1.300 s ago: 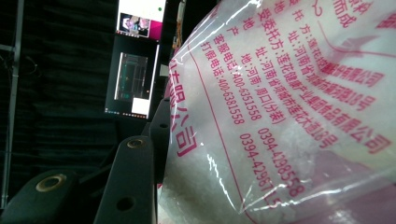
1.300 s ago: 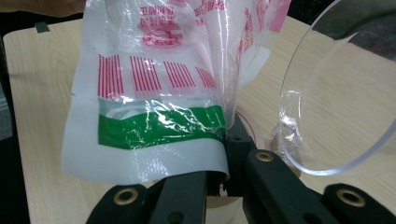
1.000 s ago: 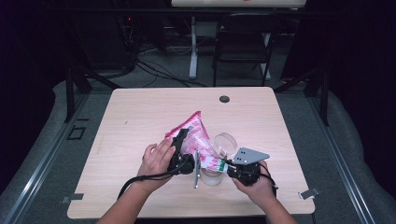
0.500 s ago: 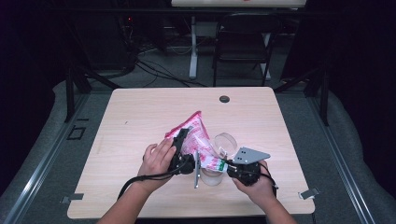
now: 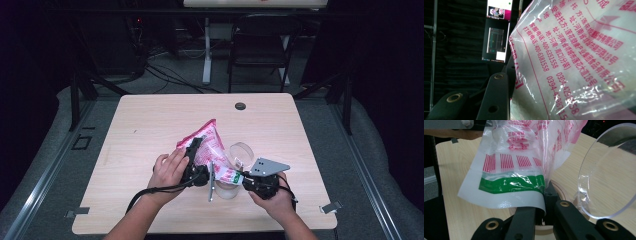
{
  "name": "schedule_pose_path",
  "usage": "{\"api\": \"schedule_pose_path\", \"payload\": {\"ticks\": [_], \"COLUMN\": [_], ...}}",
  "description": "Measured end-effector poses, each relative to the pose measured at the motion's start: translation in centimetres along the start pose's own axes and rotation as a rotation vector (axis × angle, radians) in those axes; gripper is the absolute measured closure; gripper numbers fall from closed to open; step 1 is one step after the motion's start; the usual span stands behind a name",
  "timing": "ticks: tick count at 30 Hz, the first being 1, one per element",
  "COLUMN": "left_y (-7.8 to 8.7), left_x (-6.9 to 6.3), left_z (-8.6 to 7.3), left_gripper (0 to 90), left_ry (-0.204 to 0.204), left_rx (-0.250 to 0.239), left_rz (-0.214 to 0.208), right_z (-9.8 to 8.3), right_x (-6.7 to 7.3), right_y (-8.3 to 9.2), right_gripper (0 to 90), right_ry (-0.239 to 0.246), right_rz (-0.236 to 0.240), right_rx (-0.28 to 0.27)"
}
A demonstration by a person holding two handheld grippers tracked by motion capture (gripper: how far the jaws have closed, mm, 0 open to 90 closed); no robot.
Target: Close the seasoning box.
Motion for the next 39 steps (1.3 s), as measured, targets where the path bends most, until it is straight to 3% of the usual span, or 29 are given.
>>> {"api": "schedule_pose_path", "payload": {"ticks": [39], "left_y": [-0.10], "left_x": [0.35], "left_z": [0.37], "left_gripper": [63.7], "left_ry": [0.003], "left_rx": [-0.010], "left_rz": [0.029], "right_z": [0.21], "right_x": [0.43], "right_y": [0.35], "right_gripper": [89.6], "right_ry": [0.053], "right_rz": [0.000], "right_rx": [-0.011]}}
Point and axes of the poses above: each handheld gripper's, and its own axes: y roughly backward along the jaws, z roughly out of its top, x roughly to its left, the point moved 6 cm from there along -y, roughly forward along the jaws, and after that the axes turned 8 degrees about x, right-handed, at the moved point
